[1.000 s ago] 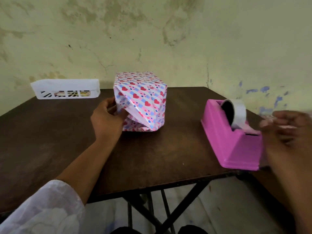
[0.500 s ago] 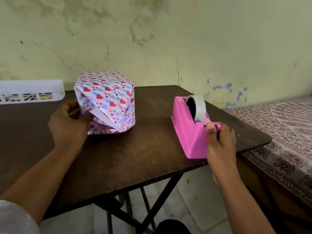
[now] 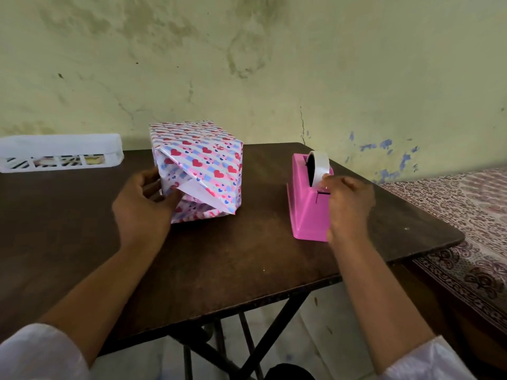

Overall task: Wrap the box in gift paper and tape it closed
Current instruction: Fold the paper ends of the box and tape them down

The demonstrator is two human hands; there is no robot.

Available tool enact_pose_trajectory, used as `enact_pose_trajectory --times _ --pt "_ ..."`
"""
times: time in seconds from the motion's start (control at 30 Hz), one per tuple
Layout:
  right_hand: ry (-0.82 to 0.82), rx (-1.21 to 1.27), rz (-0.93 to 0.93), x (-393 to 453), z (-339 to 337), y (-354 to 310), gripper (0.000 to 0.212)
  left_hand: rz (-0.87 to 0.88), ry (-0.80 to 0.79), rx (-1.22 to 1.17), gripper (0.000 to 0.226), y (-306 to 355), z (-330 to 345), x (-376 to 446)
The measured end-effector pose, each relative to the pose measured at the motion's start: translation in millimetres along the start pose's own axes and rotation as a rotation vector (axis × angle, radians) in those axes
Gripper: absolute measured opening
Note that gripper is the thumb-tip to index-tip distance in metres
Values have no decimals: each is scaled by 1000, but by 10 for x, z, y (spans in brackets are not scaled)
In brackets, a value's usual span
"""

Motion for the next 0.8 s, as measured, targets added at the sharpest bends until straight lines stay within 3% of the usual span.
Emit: enact_pose_trajectory --times 0.13,0.37,0.63,0.8 --pt "161 53 -259 -223 27 -27 26 6 -5 -2 54 6 16 3" --pt "220 187 -337 -246 -9 -60 19 8 3 12 55 2 19 7" --pt "186 -51 -268 -461 -108 -4 19 2 -1 27 56 5 24 12" --pt "136 37 -105 -568 -164 71 17 -5 -2 22 56 5 30 8"
Point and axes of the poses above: each hand's wrist, its own x-axis towards the middle knuckle, its own z-axis out of the palm, y = z × x, the point moved 3 cm from there along x, towards the middle knuckle, and after that the axes turned 14 degrees about -z, right-handed, at the moved point
